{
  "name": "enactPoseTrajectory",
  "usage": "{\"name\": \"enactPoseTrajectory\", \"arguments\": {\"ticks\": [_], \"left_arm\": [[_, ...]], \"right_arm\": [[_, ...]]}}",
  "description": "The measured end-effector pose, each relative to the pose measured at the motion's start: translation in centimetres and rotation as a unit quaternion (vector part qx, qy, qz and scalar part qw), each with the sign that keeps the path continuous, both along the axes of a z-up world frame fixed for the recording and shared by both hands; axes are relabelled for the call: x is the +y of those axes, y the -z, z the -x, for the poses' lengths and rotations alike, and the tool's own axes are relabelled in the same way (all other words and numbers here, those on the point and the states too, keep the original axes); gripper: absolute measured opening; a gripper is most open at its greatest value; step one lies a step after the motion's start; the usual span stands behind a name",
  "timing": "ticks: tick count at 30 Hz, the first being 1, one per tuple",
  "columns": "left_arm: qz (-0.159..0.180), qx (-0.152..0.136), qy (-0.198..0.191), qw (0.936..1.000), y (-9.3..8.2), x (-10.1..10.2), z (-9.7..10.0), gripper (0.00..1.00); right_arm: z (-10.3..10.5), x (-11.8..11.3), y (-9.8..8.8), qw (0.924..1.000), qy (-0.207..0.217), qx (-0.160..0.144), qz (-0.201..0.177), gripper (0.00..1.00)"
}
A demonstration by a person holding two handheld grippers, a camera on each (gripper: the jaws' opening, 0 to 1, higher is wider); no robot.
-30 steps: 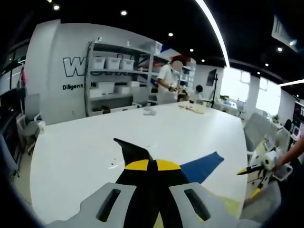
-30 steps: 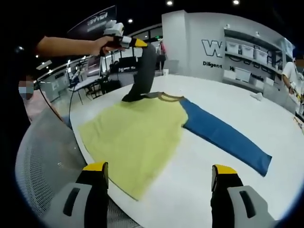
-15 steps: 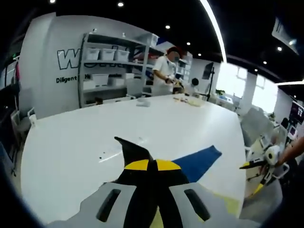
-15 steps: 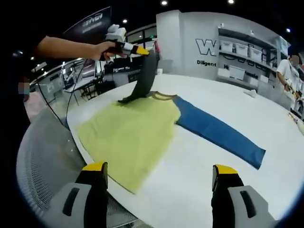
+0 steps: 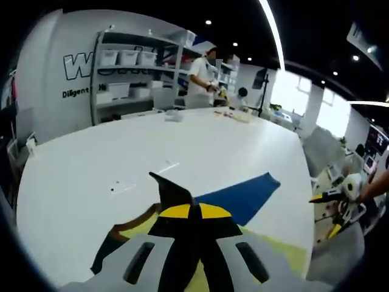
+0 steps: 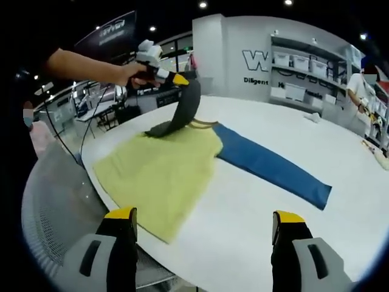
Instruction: Fold the garment on the visible template until the final outline fits inside the template.
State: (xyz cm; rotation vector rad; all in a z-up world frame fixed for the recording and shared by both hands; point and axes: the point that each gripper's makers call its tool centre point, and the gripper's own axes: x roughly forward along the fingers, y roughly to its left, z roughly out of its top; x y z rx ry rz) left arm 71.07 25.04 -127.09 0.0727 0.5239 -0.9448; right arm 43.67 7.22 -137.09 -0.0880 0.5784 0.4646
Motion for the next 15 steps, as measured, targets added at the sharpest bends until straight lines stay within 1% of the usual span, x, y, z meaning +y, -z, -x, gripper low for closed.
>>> {"name": "enactPoseTrajectory", "arguments": {"ticks": [3,5,9,14,15], "left_arm": [[-0.006,0.003,0.002,1.0000,0.8,-0.5,0.2,0.00],[-0.016,-0.002,0.006,0.9998,1.5,-0.8,0.4,0.00],[-0.029,0.009,0.018,0.9994,3.0,-1.5,1.2,0.00],[-0.036,0.024,0.023,0.9988,4.4,-2.2,1.6,0.00],[-0.037,0.031,0.021,0.9986,4.8,-2.4,1.6,0.00]], "right_arm": [[0.0,-0.1,0.0,1.0000,0.001,0.000,0.002,0.90],[0.0,-0.2,-0.1,1.0000,0.002,0.000,0.003,0.90],[-0.3,-0.7,-0.6,1.0000,0.004,-0.005,0.002,0.90],[-0.6,-1.2,-0.9,0.9999,0.007,-0.010,0.002,0.91],[-0.6,-1.2,-0.9,0.9999,0.006,-0.010,0.003,0.91]]}}
